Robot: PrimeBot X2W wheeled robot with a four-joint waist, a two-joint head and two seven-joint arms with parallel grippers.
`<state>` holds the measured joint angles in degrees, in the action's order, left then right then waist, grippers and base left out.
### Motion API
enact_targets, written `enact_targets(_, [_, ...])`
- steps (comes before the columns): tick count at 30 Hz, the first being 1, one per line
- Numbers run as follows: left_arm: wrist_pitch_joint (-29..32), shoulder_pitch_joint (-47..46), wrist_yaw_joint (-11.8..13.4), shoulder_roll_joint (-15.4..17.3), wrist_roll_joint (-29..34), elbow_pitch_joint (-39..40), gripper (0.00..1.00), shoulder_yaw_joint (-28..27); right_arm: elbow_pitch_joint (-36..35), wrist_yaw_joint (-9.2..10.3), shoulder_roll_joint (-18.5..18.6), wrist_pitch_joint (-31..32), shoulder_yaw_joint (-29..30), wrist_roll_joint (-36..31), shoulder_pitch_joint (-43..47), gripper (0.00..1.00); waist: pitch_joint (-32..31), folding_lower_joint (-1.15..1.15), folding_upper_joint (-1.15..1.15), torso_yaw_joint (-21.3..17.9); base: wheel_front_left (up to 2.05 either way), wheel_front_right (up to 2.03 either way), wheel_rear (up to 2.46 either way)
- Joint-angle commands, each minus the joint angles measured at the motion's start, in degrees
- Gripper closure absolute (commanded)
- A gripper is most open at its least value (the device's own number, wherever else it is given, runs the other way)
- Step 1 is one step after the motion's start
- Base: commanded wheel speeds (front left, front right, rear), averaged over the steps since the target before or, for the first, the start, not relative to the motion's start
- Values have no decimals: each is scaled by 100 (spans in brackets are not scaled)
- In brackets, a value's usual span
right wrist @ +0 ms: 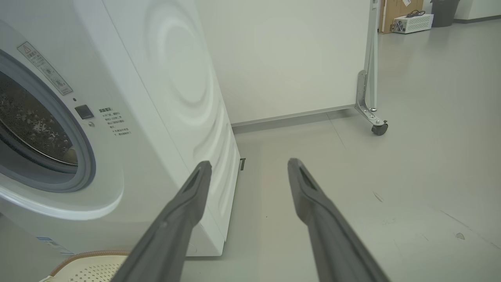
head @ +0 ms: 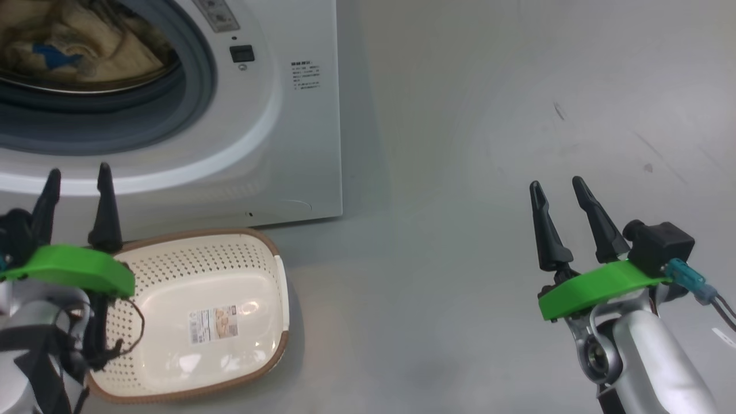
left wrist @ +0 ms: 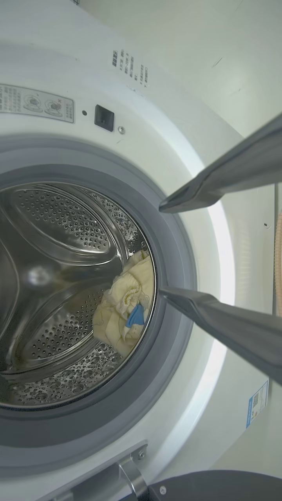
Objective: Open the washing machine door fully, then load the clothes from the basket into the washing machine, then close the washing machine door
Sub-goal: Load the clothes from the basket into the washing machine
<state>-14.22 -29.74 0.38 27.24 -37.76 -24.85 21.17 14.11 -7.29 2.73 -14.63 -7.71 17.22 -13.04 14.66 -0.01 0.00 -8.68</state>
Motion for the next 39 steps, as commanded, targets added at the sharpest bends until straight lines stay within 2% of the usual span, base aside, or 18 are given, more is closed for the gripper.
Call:
enact_targets(1, [-77,205,114,100,83,385,0,-405,-201,-20,15,-37,-116,-72,65,0,-269,1,0,49,0,0,0])
enact_targets(4, [-77,667,228,-125,160,673,0,-595,-167,-20,15,-37,-142,-116,151,0,-480,1,0,42,0,0,0])
enact_targets(13, [-77,1713,542,-760,1091,1264,0,-906,-77,-20,15,-37,-262,-66,388,0,-957,1,0,43,0,0,0])
enact_targets(18, [-77,2133,529,-1084,1383,1423,0,-1129,-59,-20,15,-37,-224,-73,488,0,-1159,1,0,-2,0,0,0])
enact_targets(27, [-77,2718,192,-1690,1731,1579,0,-1559,-15,-20,15,-37,-196,-112,681,0,-1433,1,0,-72,0,0,0])
enact_targets(32, [-78,2797,-102,-1905,1887,1454,0,-1634,-88,-20,15,-37,-158,170,729,0,-1464,1,0,-53,0,0,0])
enact_targets(39, [-78,2724,-325,-2127,2051,1317,0,-1819,-104,-20,15,-37,-107,149,760,0,-1492,1,0,-3,0,0,0])
